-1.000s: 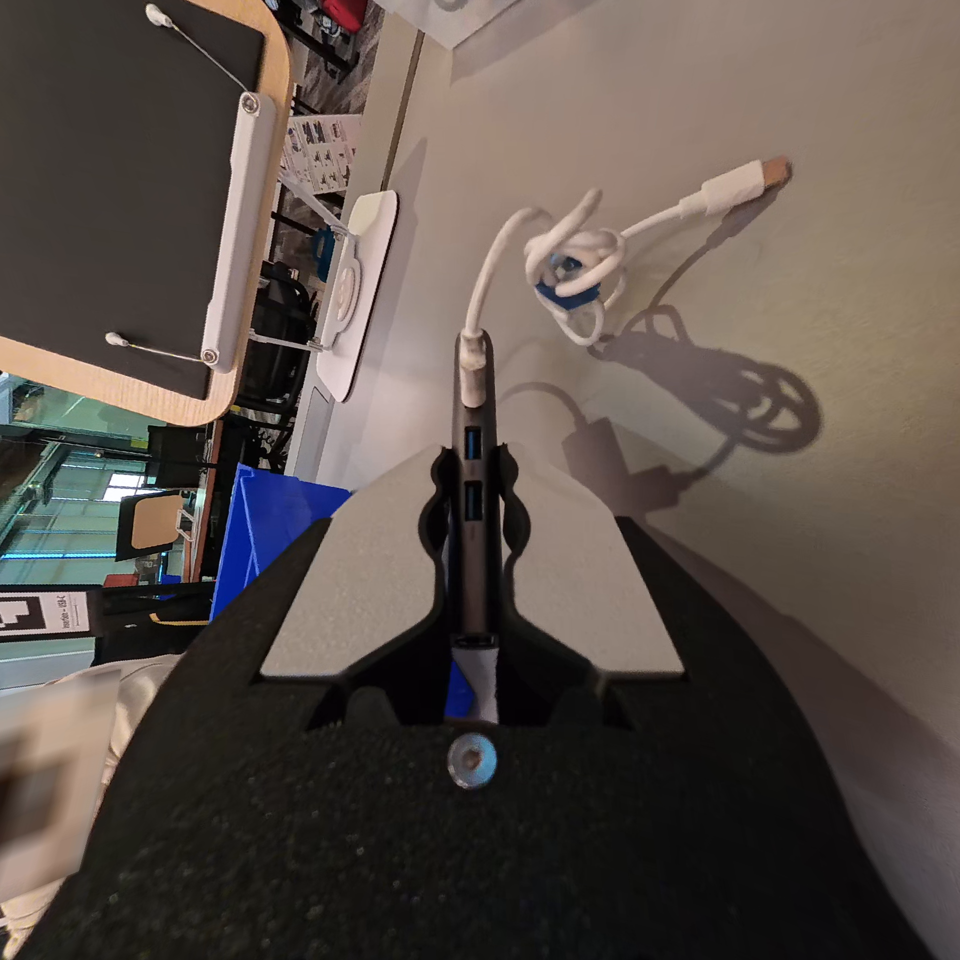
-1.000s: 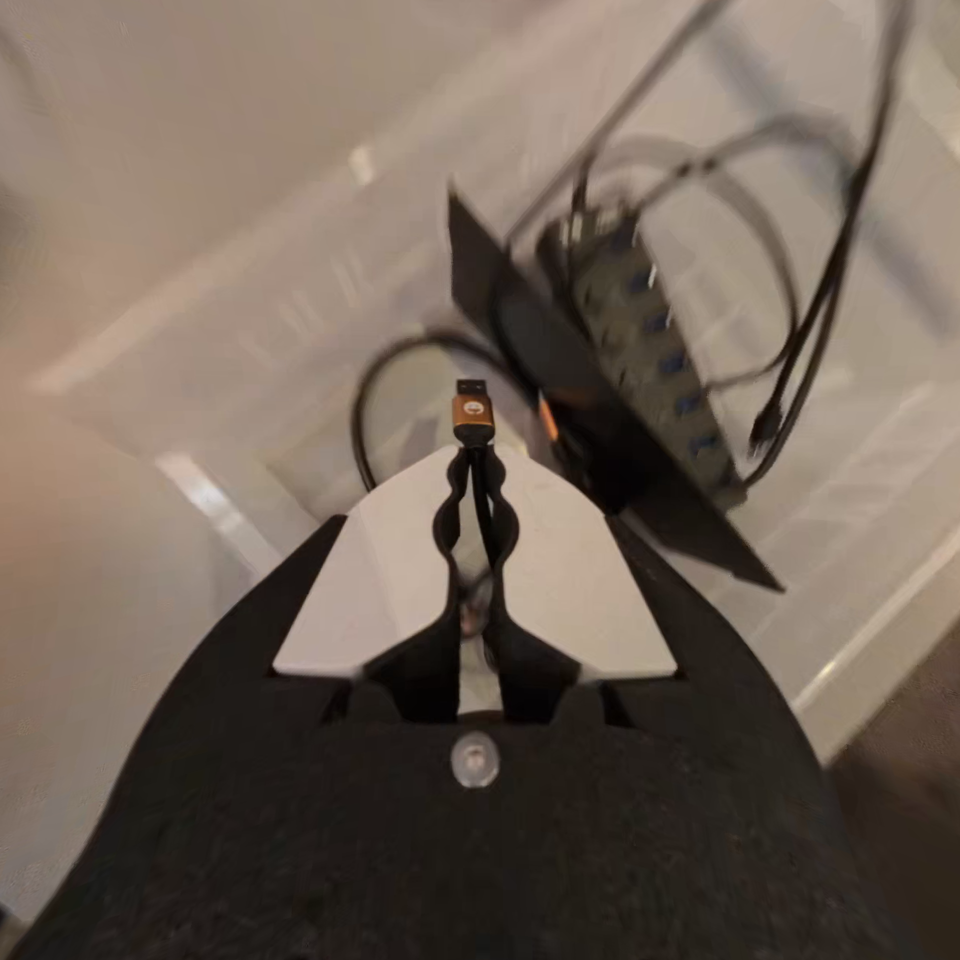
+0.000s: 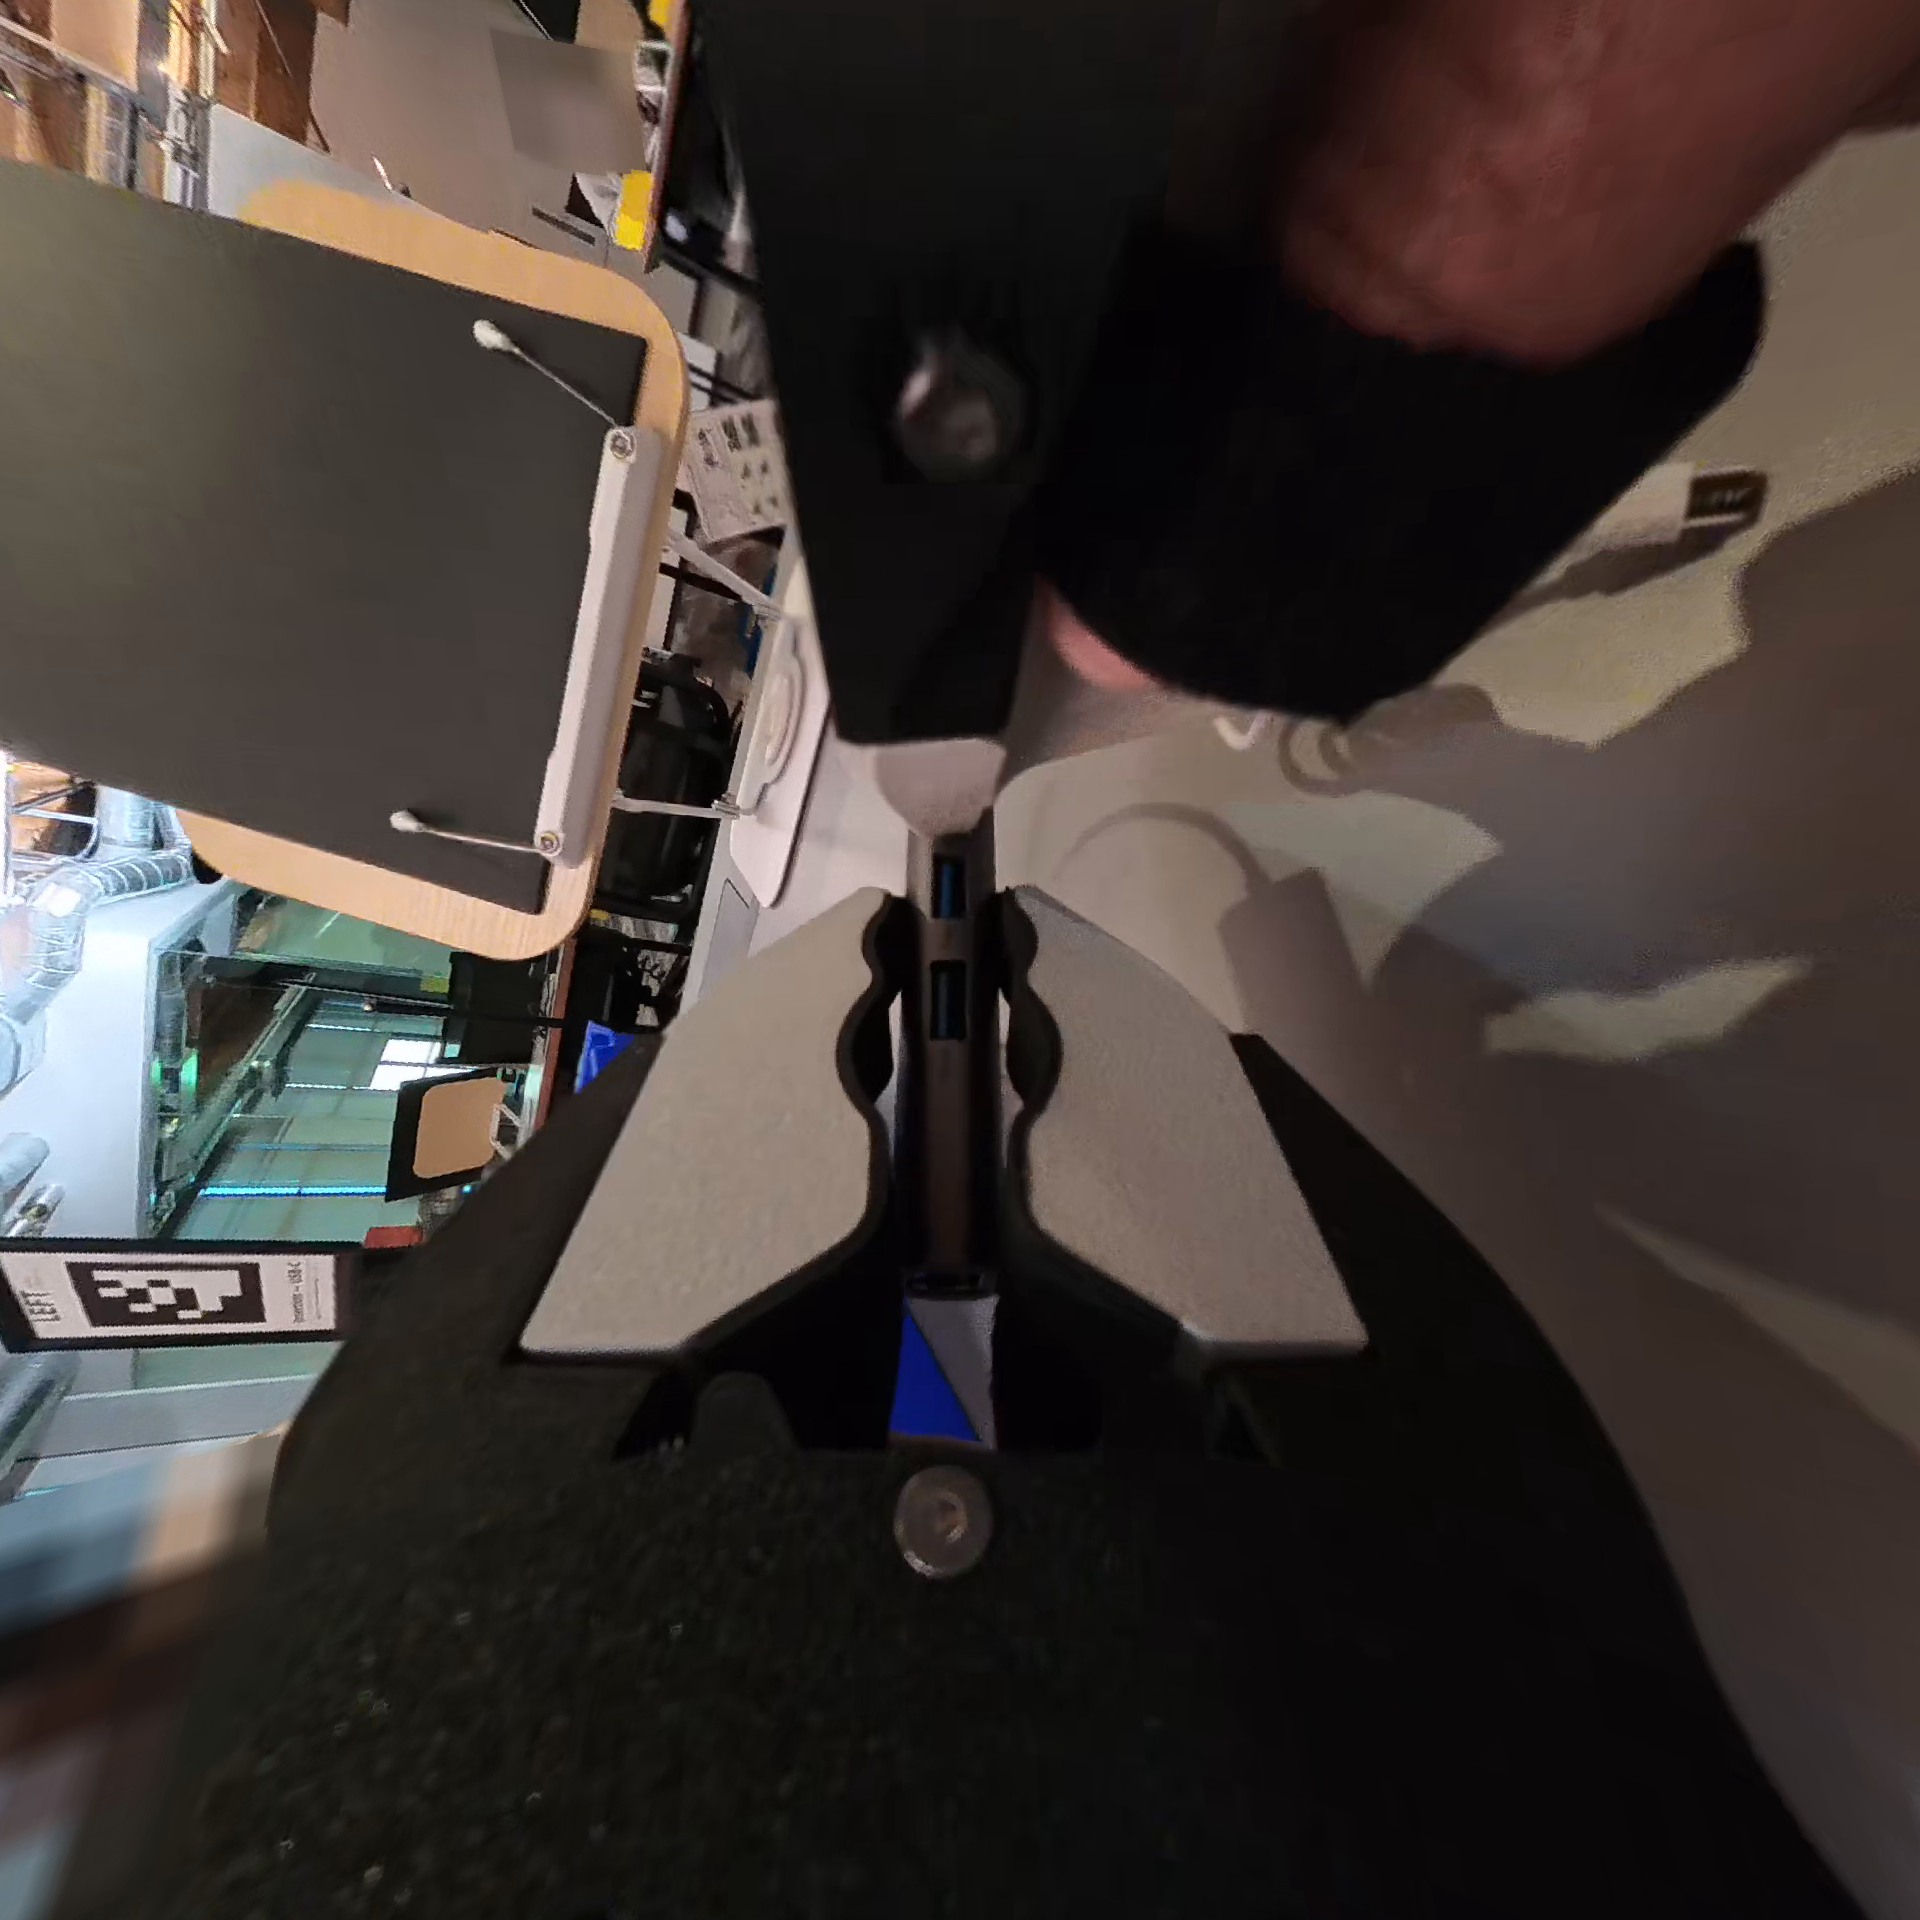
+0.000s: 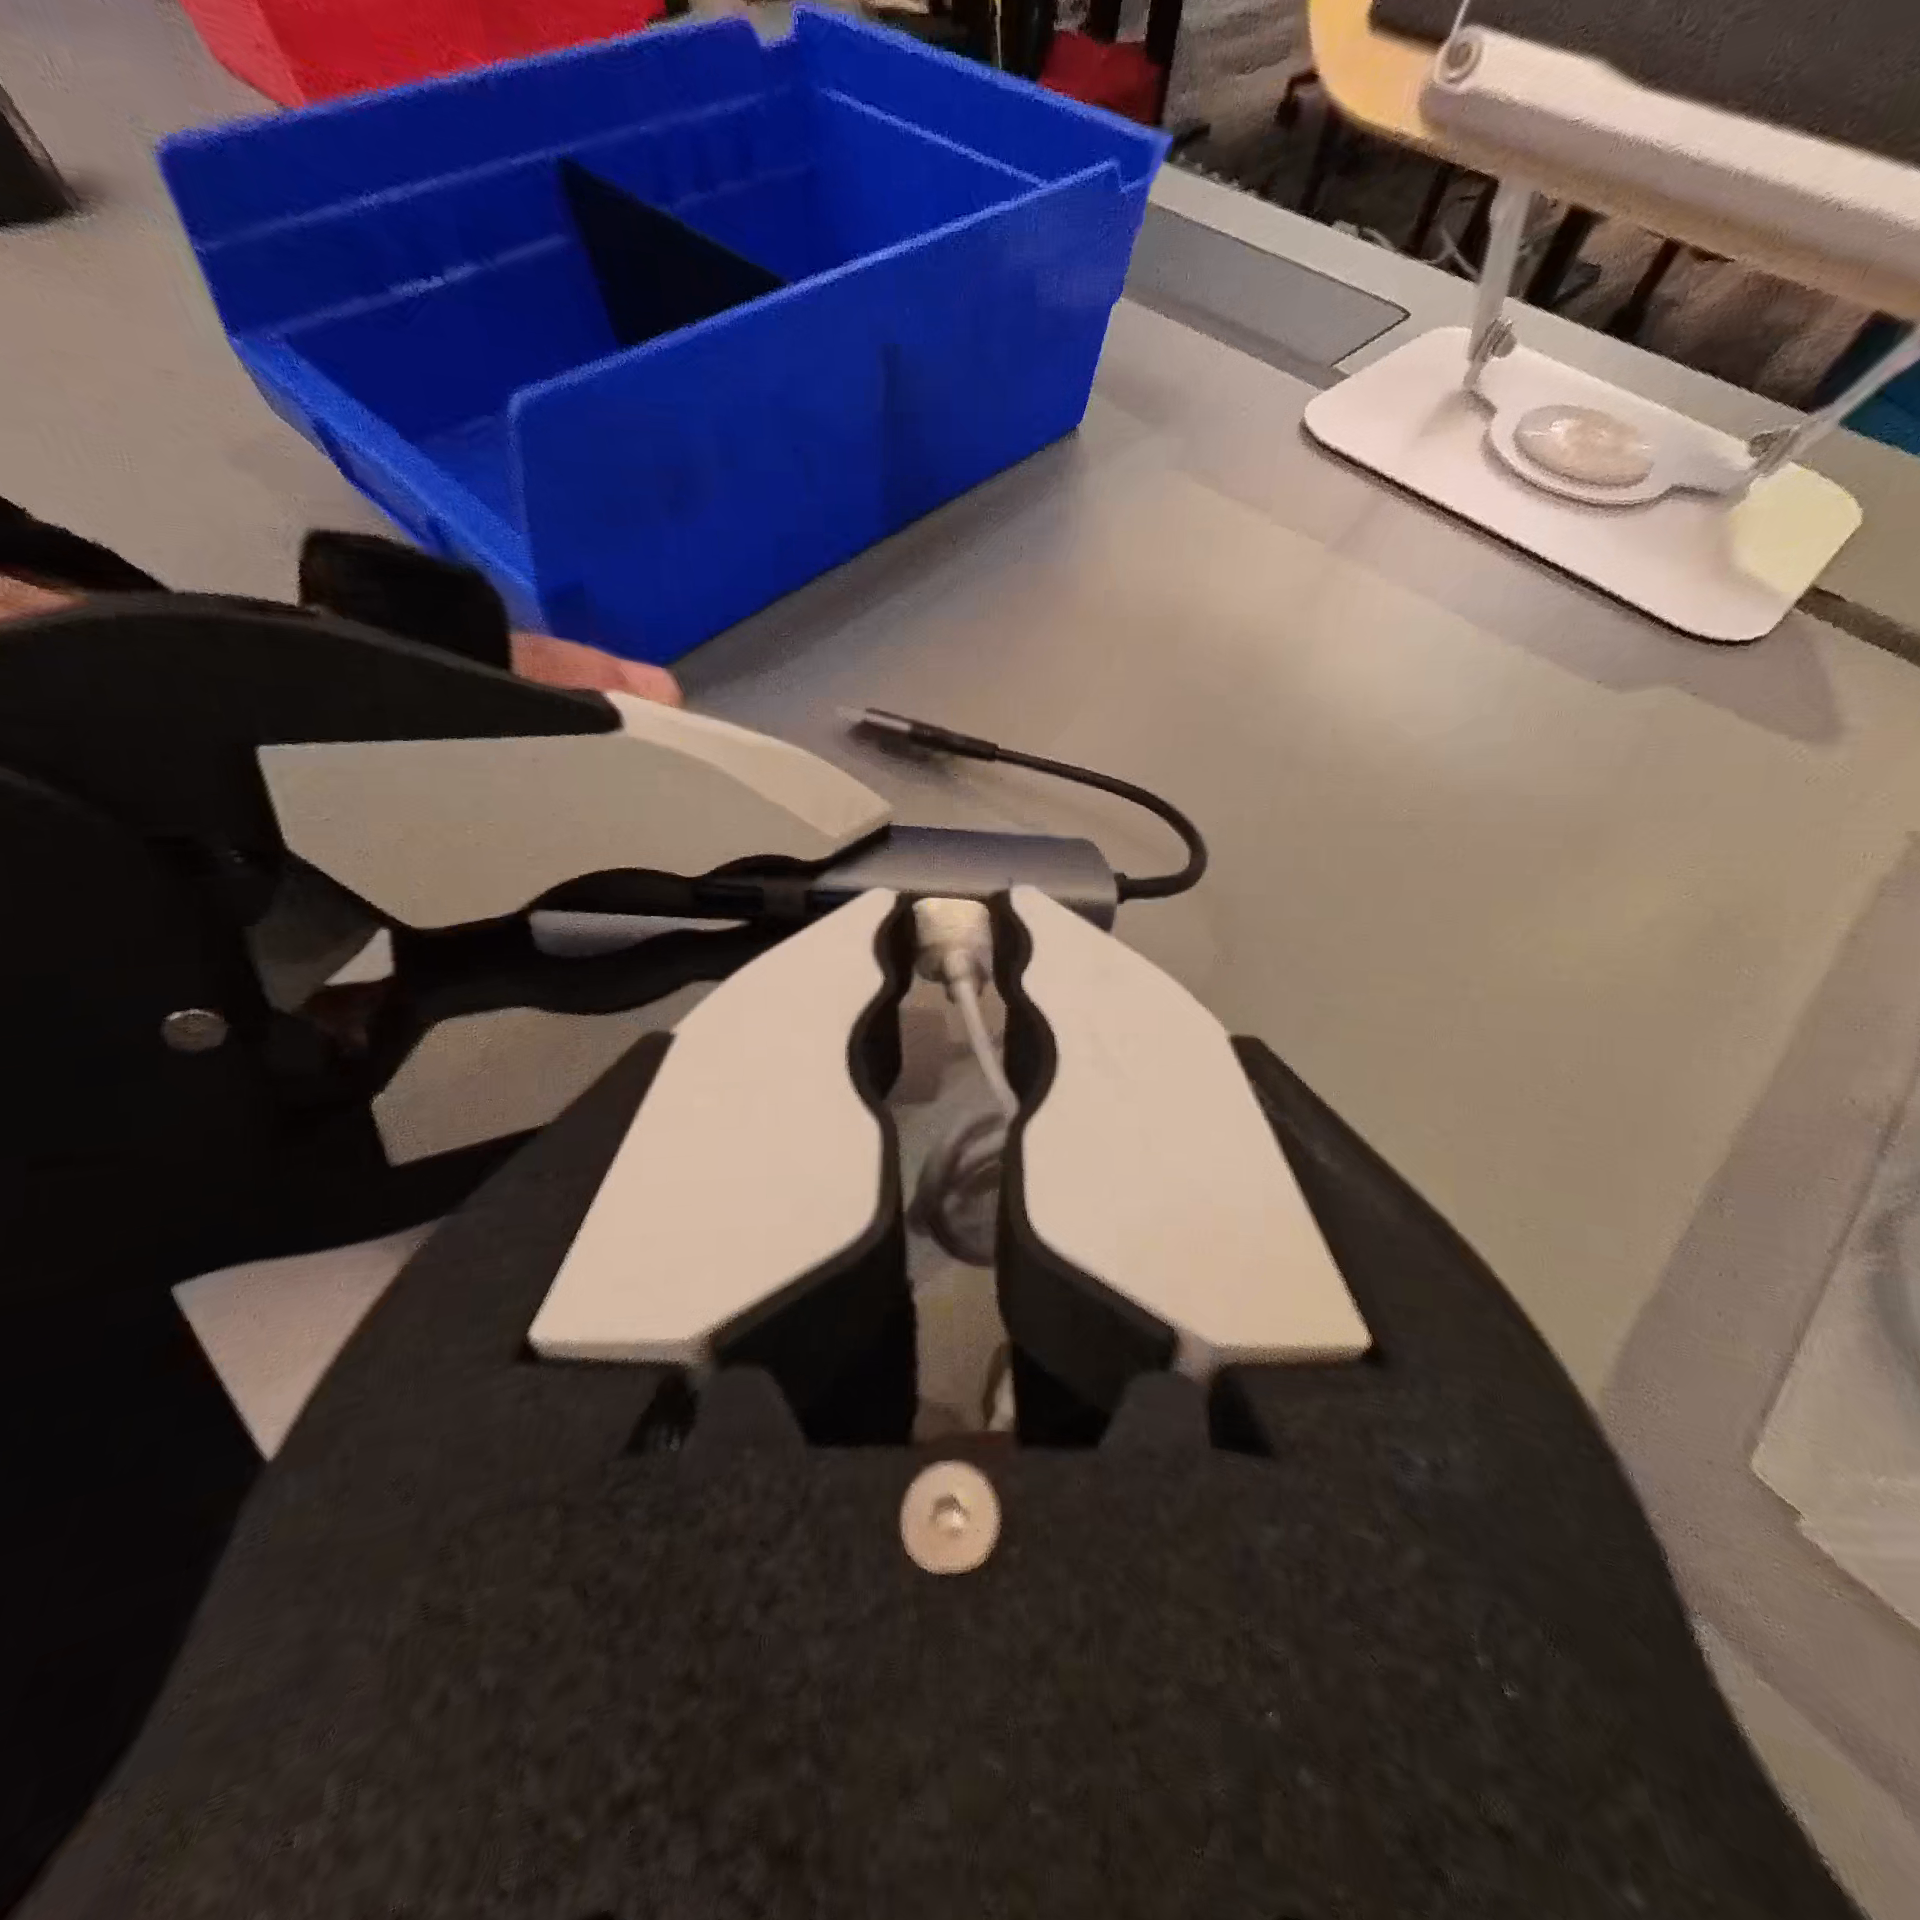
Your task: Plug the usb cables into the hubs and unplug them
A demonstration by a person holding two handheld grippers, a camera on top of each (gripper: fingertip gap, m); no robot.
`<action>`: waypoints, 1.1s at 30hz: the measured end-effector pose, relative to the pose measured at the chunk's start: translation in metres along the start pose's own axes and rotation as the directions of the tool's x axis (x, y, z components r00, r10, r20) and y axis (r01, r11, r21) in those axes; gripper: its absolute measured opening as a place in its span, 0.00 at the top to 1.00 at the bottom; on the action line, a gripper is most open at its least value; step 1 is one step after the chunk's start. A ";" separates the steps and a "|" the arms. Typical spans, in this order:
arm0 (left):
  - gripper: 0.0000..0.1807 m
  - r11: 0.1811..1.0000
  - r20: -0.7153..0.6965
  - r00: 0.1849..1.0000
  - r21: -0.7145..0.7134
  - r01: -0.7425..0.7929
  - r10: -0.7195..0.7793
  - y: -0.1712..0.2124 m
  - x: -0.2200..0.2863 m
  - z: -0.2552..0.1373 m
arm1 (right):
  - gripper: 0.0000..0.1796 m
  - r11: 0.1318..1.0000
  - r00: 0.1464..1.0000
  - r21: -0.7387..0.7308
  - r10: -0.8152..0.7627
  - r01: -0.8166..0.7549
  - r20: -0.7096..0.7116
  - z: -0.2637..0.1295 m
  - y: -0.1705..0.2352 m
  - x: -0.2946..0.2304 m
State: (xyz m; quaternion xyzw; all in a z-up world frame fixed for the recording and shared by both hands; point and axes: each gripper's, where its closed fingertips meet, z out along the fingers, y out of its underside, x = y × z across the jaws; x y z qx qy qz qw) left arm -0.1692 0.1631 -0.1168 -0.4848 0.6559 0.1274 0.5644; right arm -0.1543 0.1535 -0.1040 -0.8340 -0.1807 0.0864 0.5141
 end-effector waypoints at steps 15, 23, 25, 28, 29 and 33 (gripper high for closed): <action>0.90 0.999 -0.002 1.000 -0.038 -0.028 0.028 0.005 0.004 0.005 | 0.92 0.998 1.000 -0.065 -0.001 0.001 -0.004 0.005 0.014 0.000; 0.91 0.988 -0.164 0.980 0.078 0.130 -0.116 -0.007 0.015 0.007 | 0.92 0.998 0.999 -0.055 -0.037 0.038 0.020 -0.002 0.019 0.007; 0.87 0.924 -0.338 0.886 0.100 0.368 -0.316 -0.011 0.021 0.001 | 0.92 0.992 0.993 -0.047 -0.118 0.119 0.030 -0.004 0.021 0.008; 0.81 0.804 -0.528 0.687 0.011 0.594 -0.499 -0.012 0.027 -0.003 | 0.92 0.959 0.960 -0.033 -0.281 0.281 0.014 -0.007 0.019 0.007; 0.80 0.767 -0.567 0.629 -0.007 0.642 -0.532 -0.014 0.028 -0.003 | 0.92 0.945 0.946 -0.028 -0.325 0.325 0.010 -0.008 0.018 0.007; 0.78 0.652 -0.699 0.423 -0.080 0.754 -0.576 -0.021 0.035 -0.009 | 0.92 0.875 0.875 -0.001 -0.484 0.484 -0.012 -0.013 0.017 0.005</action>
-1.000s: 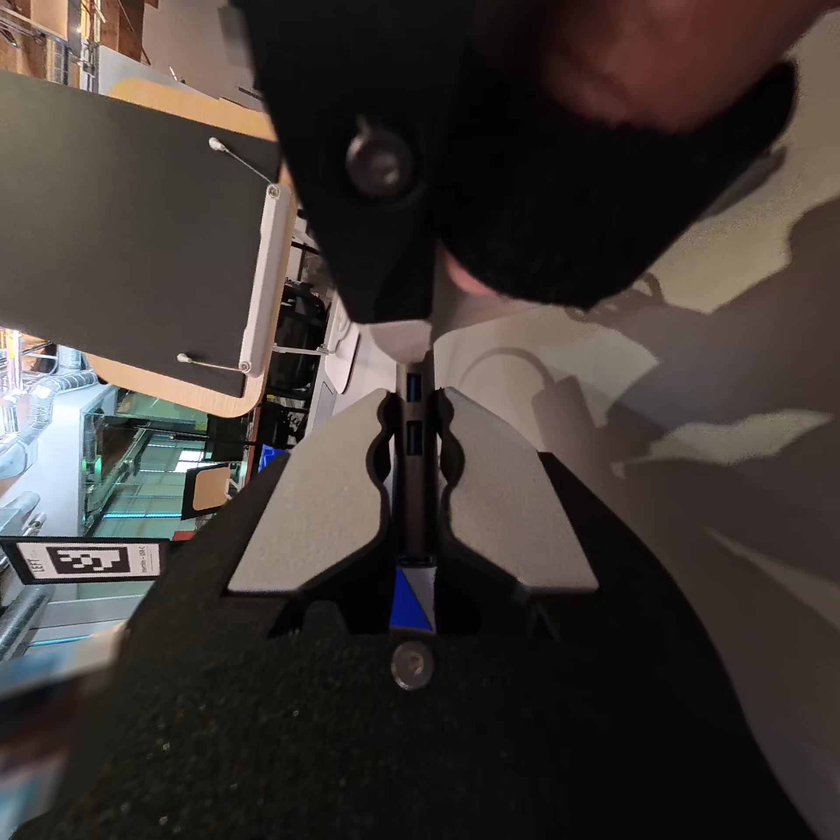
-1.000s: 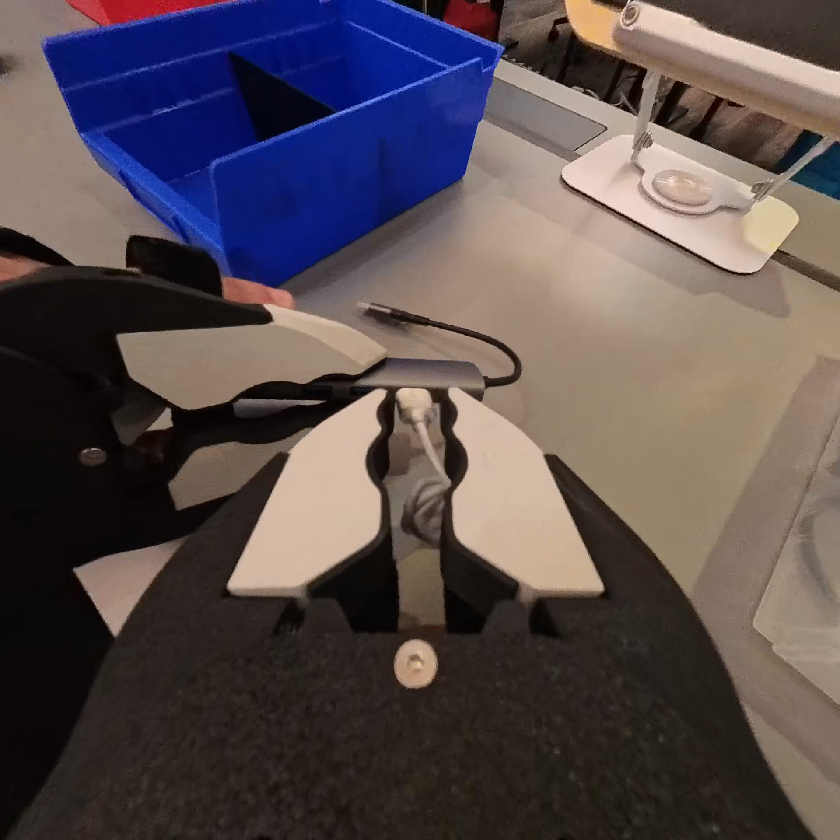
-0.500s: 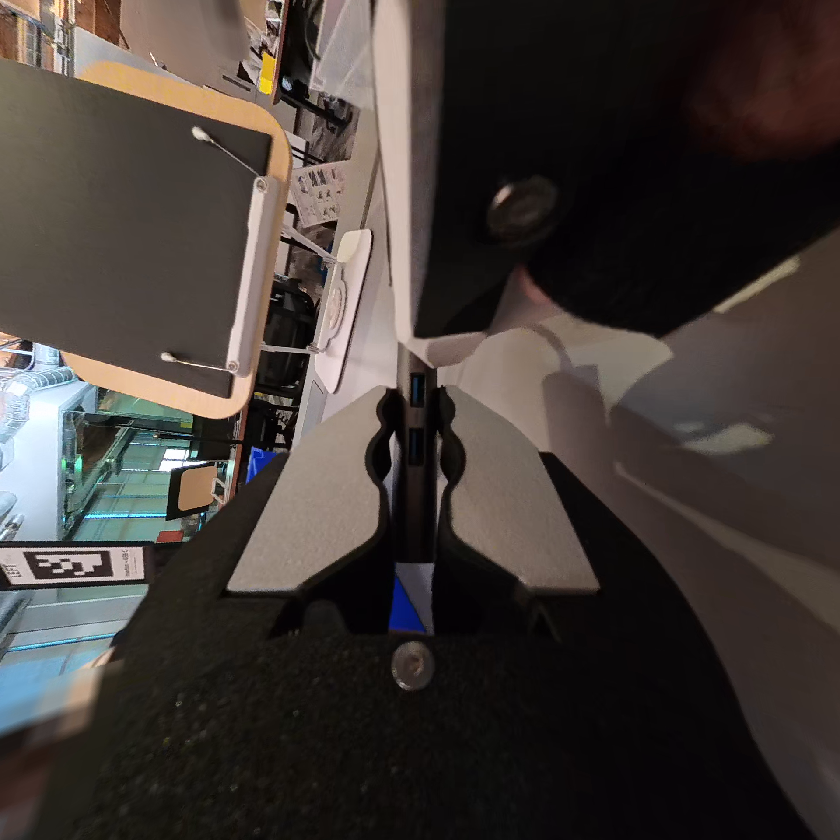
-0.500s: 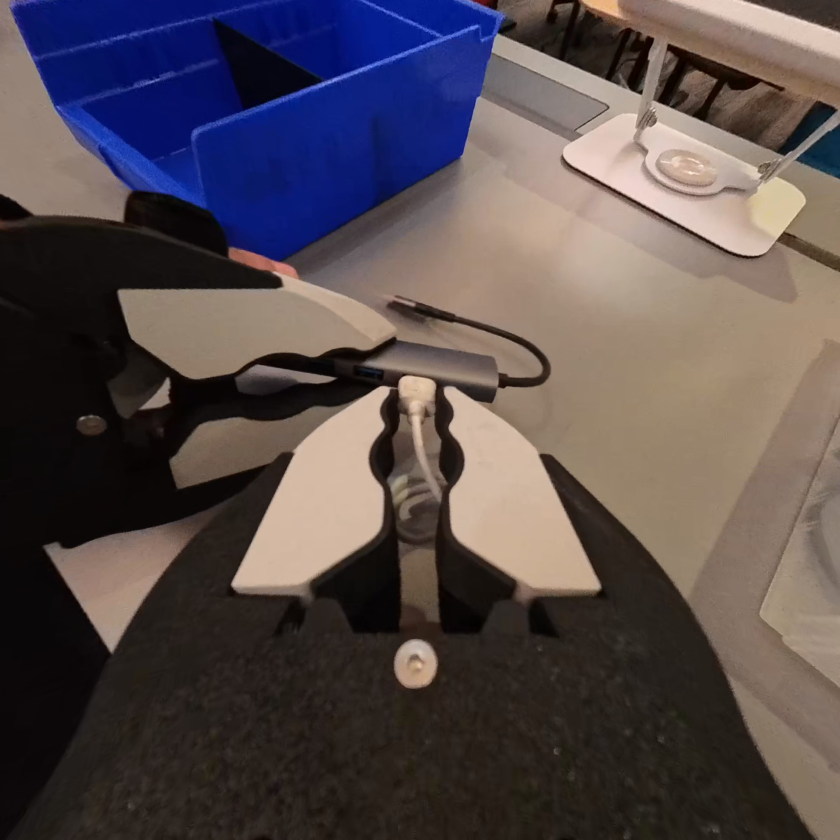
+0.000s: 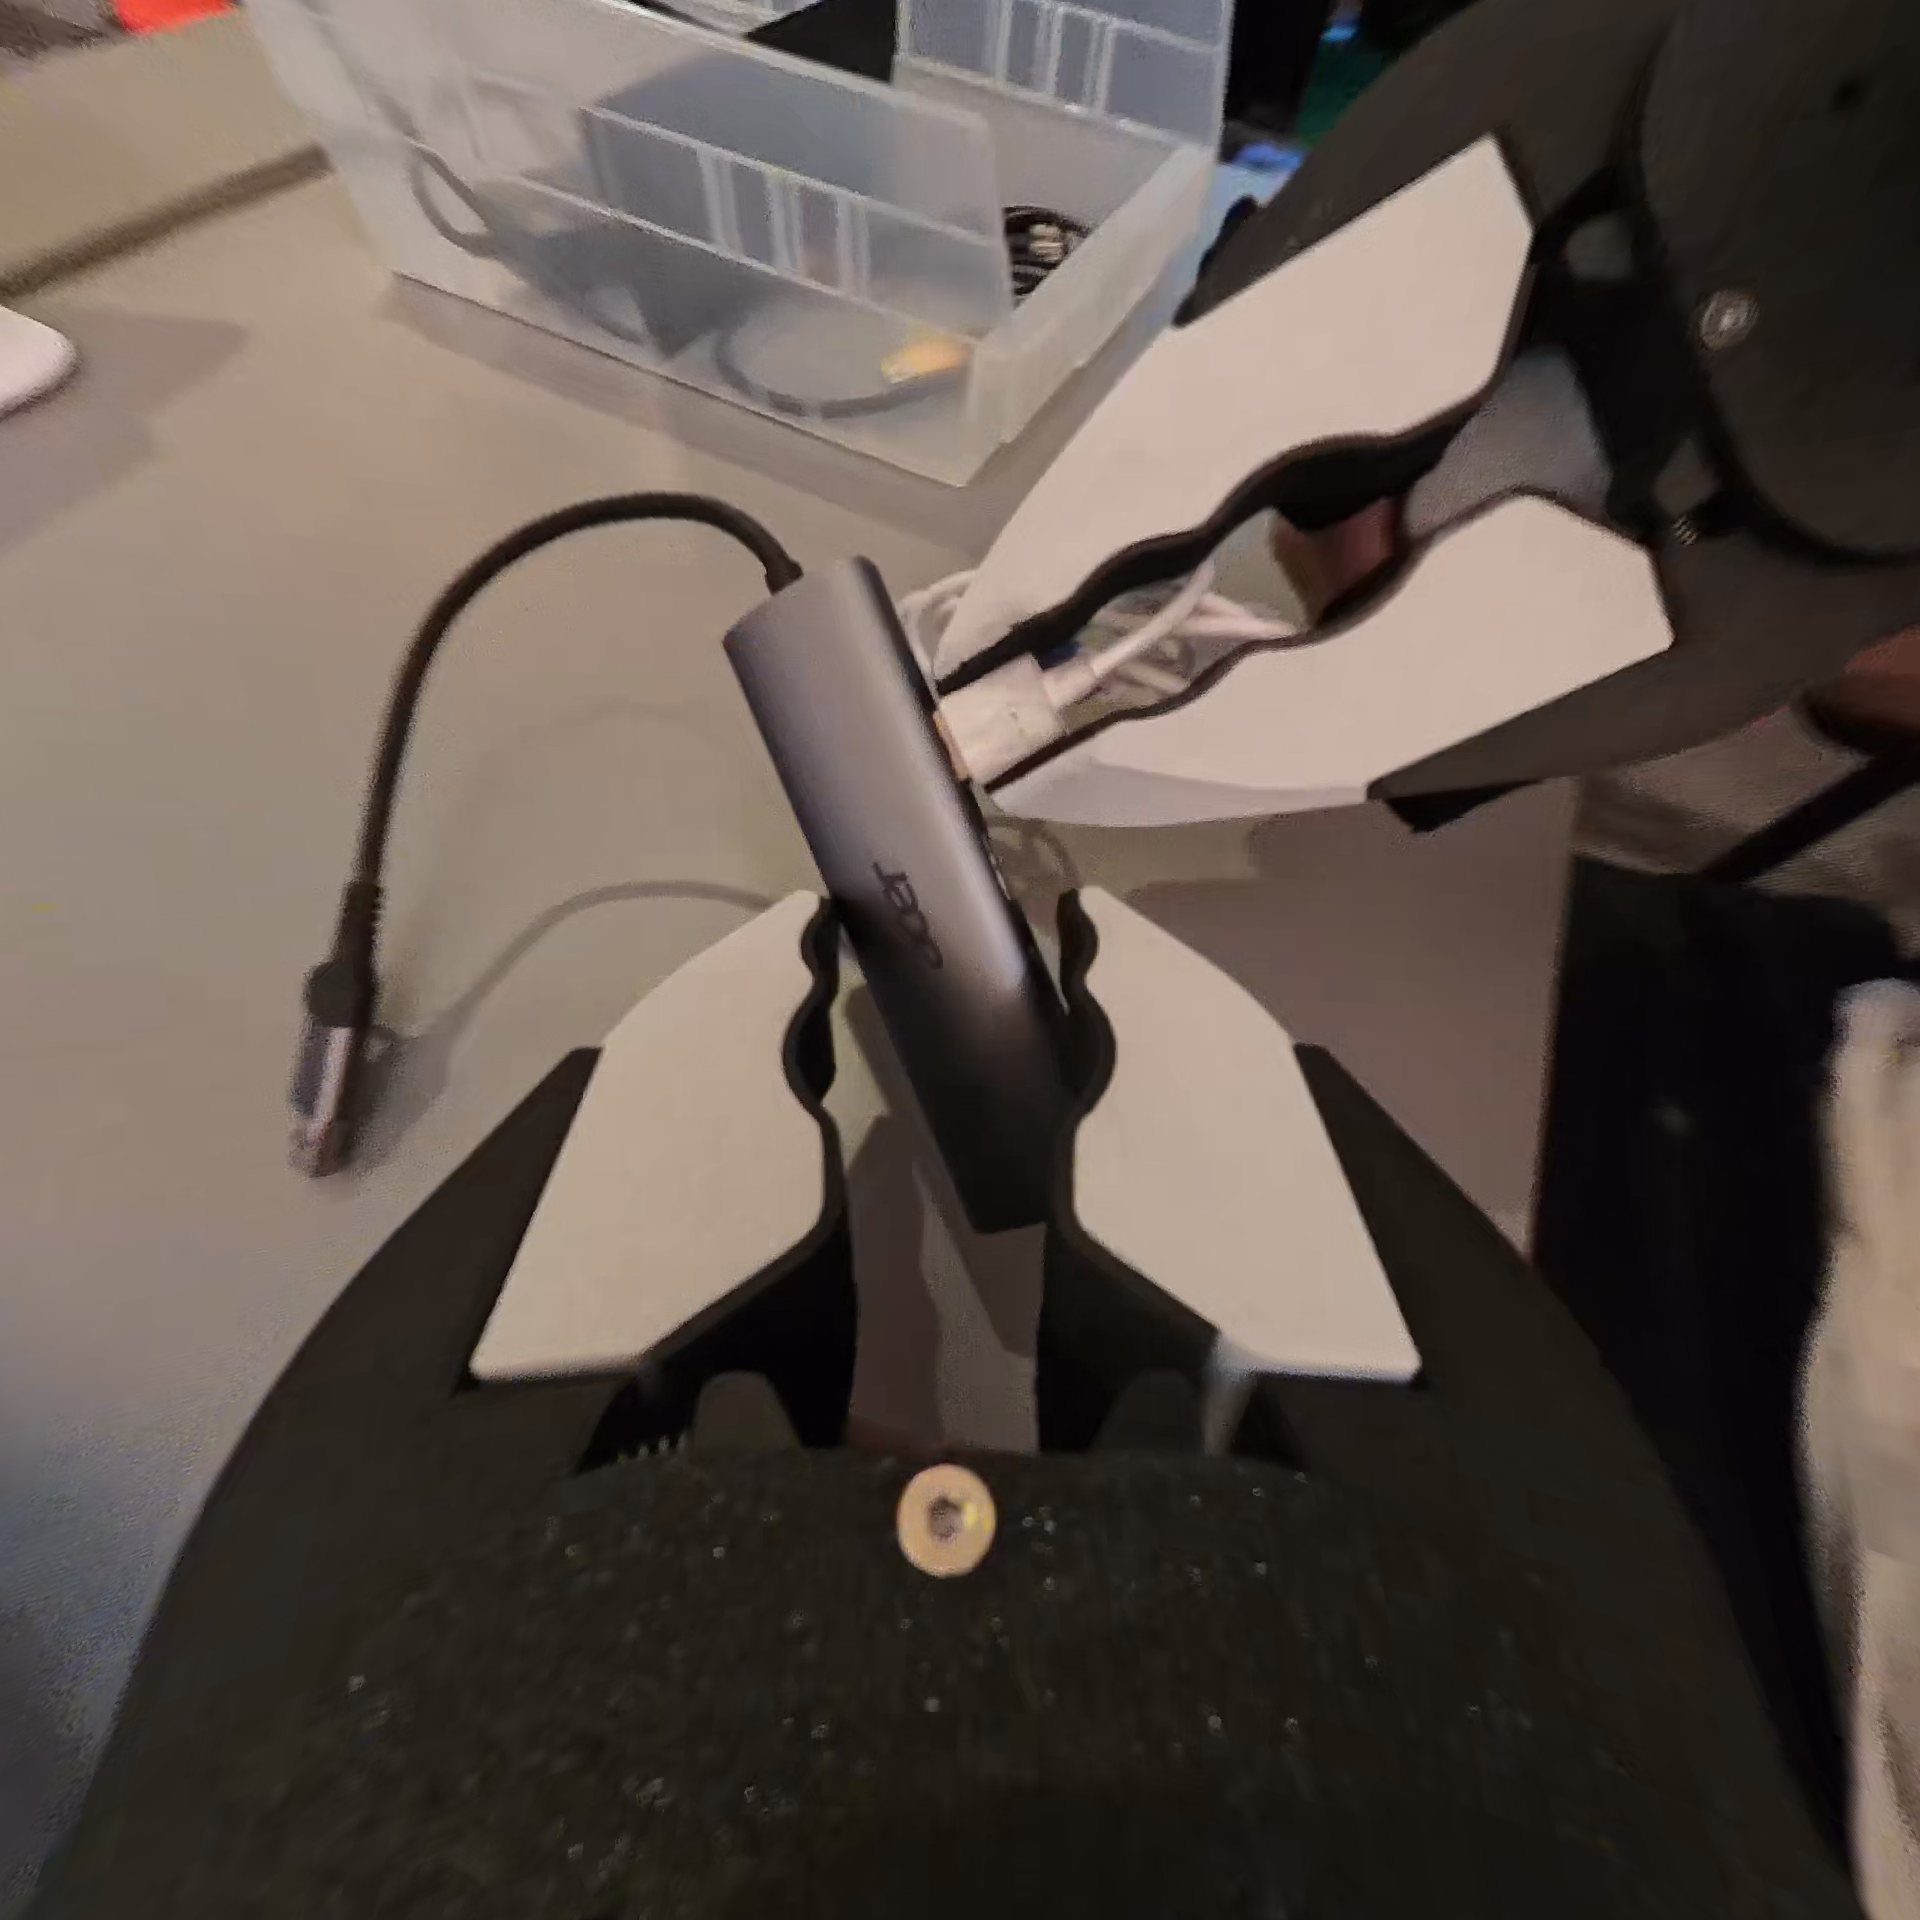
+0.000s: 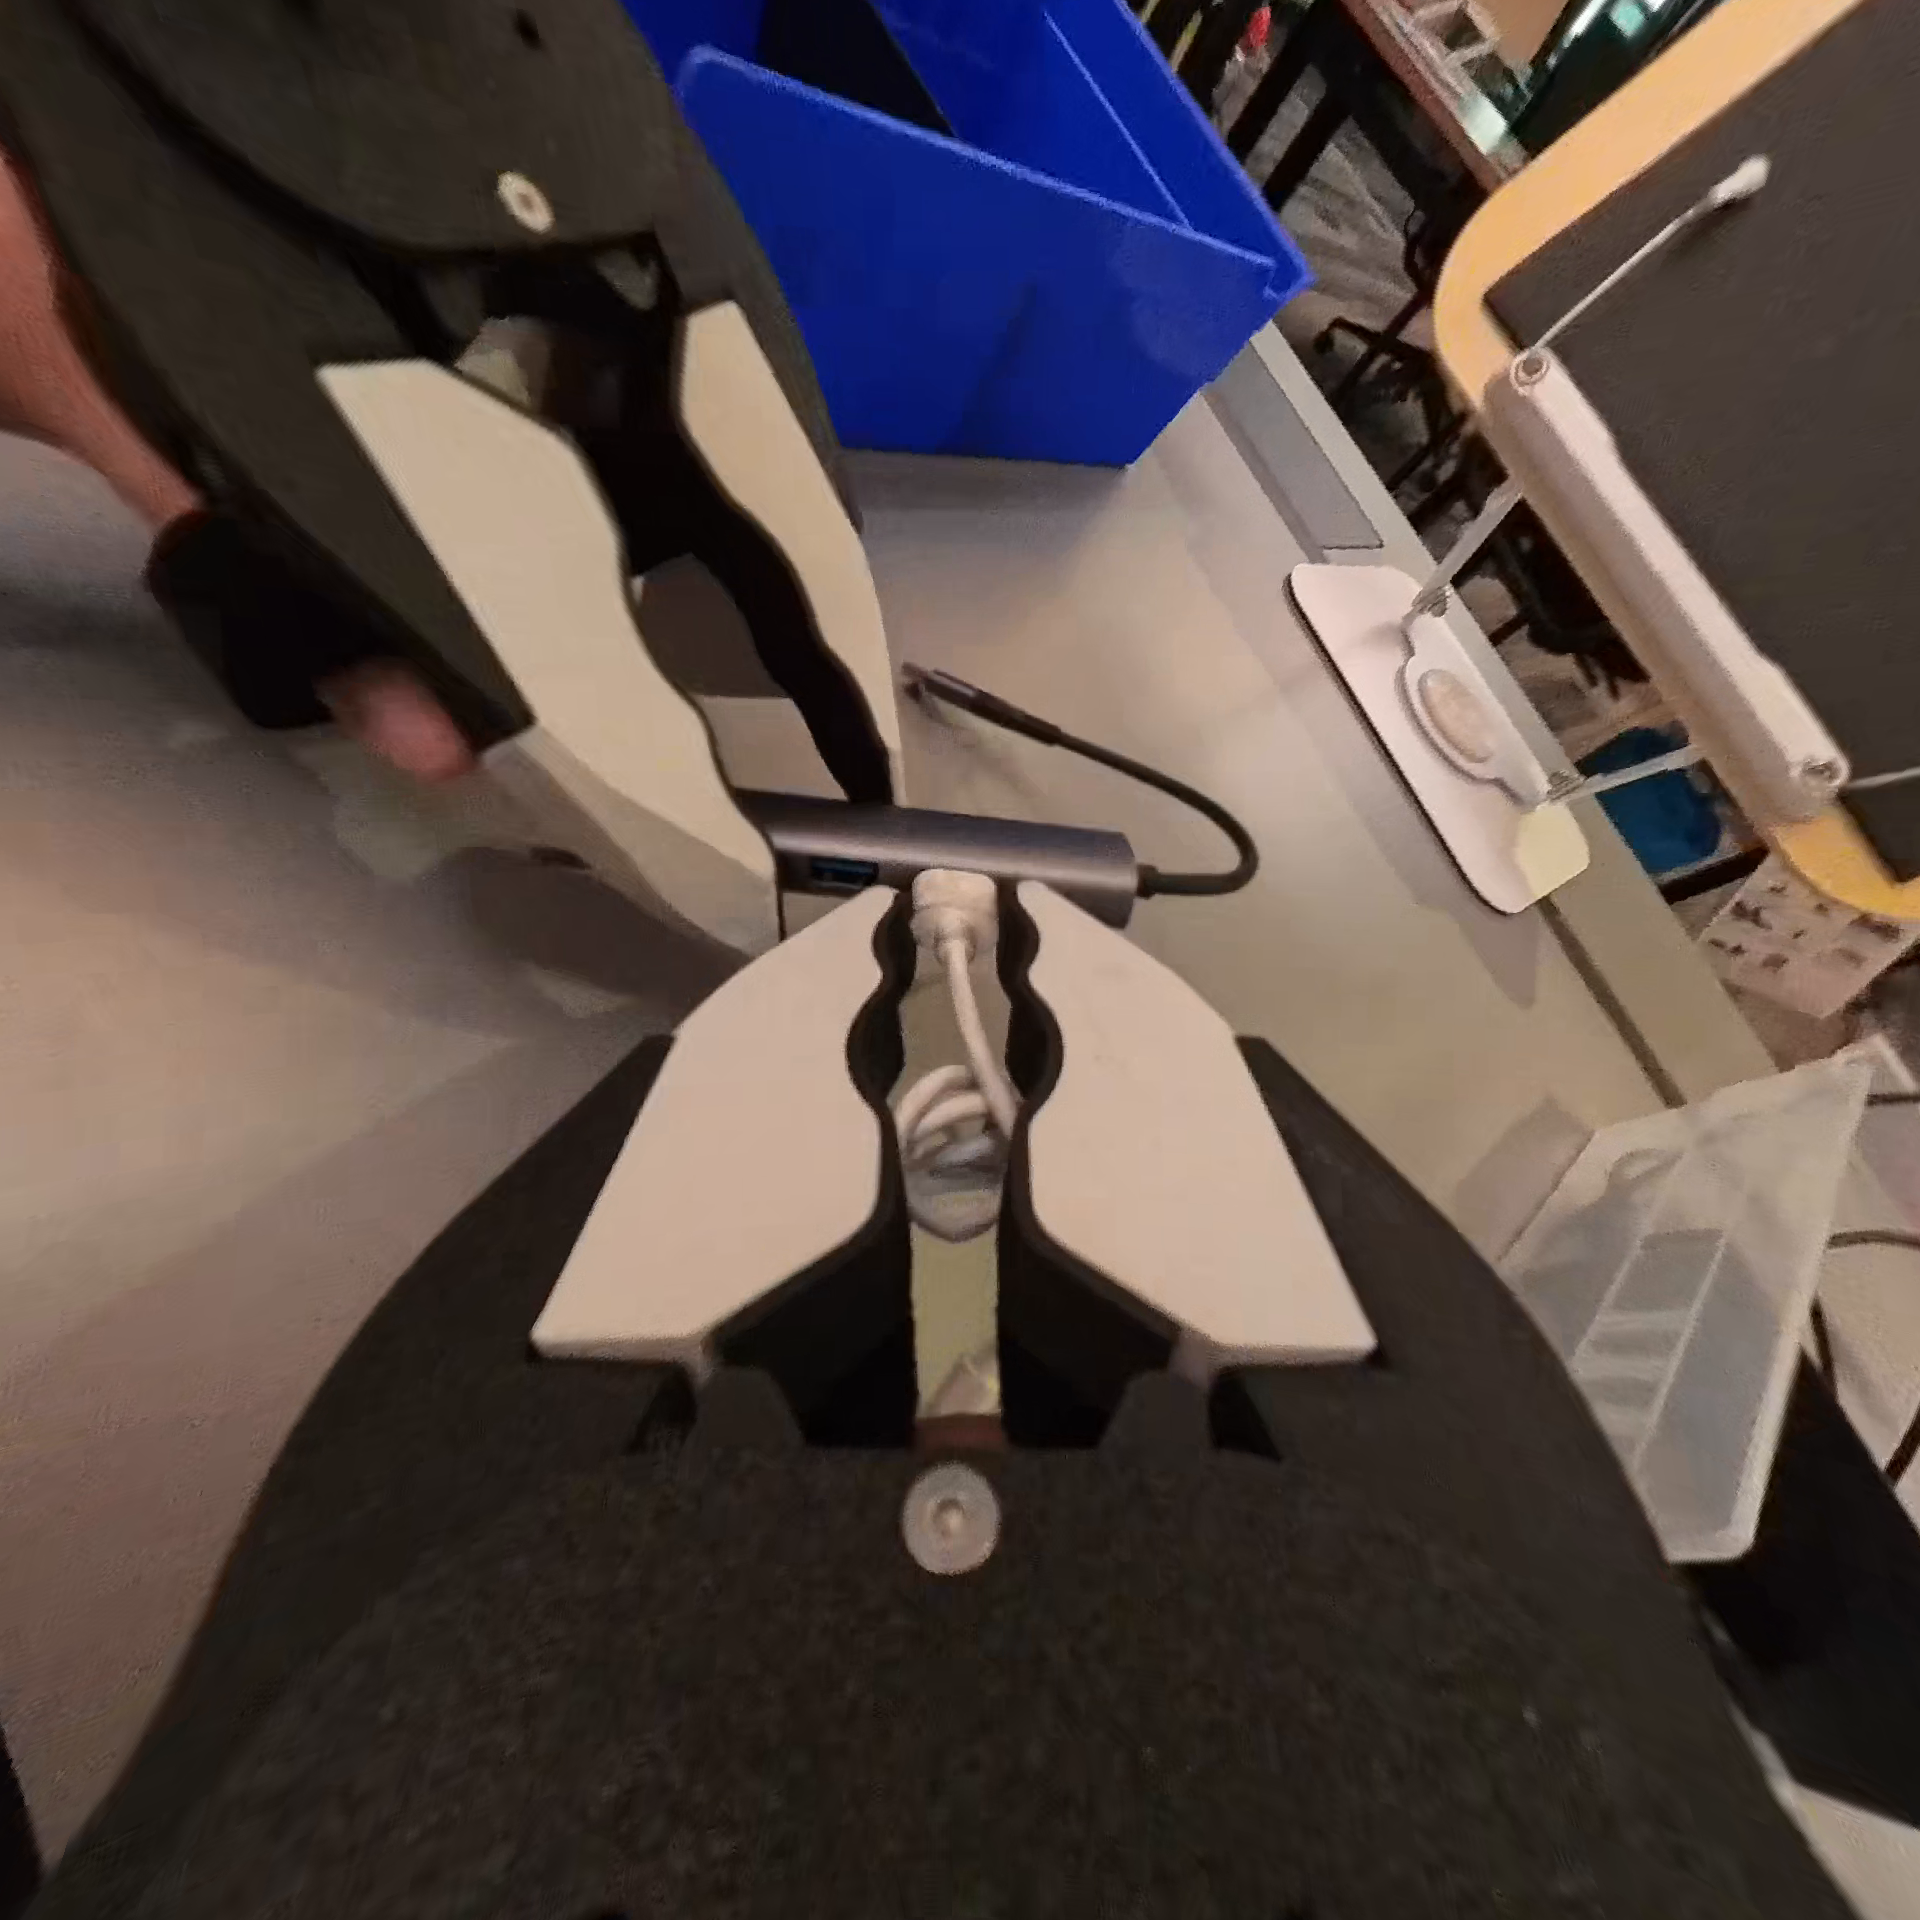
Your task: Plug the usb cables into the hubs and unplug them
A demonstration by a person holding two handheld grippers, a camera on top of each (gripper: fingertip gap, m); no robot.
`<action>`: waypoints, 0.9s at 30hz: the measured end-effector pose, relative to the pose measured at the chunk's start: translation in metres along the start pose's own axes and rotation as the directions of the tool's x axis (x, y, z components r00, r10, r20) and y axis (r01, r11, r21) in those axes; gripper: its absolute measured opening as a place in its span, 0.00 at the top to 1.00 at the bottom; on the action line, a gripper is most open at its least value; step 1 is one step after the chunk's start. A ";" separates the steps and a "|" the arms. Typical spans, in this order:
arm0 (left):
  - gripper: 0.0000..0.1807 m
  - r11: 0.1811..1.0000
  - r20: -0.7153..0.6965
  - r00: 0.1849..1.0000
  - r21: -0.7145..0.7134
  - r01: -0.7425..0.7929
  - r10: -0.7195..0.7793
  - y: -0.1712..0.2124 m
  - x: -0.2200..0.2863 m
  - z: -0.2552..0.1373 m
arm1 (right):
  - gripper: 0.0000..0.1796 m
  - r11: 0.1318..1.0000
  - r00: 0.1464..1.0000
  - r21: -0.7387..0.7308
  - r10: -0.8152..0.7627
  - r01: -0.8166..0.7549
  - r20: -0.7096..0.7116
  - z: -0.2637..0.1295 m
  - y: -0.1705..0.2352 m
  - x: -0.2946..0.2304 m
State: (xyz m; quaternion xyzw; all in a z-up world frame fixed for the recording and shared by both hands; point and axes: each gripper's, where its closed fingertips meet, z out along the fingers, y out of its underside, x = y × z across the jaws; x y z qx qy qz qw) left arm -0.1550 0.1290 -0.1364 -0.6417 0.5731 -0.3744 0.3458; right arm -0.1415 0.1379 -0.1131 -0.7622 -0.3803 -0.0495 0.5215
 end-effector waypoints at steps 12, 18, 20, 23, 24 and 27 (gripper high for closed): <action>0.83 0.996 0.130 0.988 -0.022 0.090 -0.087 -0.001 -0.017 0.004 | 0.91 0.999 0.992 0.003 -0.048 0.049 -0.113 0.004 0.001 0.006; 0.83 0.998 0.251 0.967 -0.040 0.056 -0.045 -0.003 -0.023 0.004 | 0.91 1.000 0.981 -0.013 0.011 -0.014 -0.194 0.004 0.005 0.009; 0.83 0.998 0.271 0.962 -0.034 0.044 -0.033 -0.005 -0.023 0.005 | 0.91 0.999 0.976 -0.017 0.028 -0.033 -0.216 0.002 0.006 0.011; 0.83 0.999 0.297 0.955 -0.017 0.031 -0.024 -0.011 -0.022 0.009 | 0.91 0.998 0.962 -0.015 0.054 -0.060 -0.269 -0.005 0.008 0.015; 0.83 0.999 0.298 0.954 -0.015 0.036 -0.030 -0.011 -0.021 0.011 | 0.91 0.997 0.958 -0.018 0.066 -0.074 -0.278 -0.006 0.009 0.016; 0.83 0.998 0.301 0.952 0.002 0.058 -0.055 -0.011 -0.019 0.016 | 0.91 0.997 0.941 -0.045 0.050 -0.070 -0.336 -0.010 0.014 0.016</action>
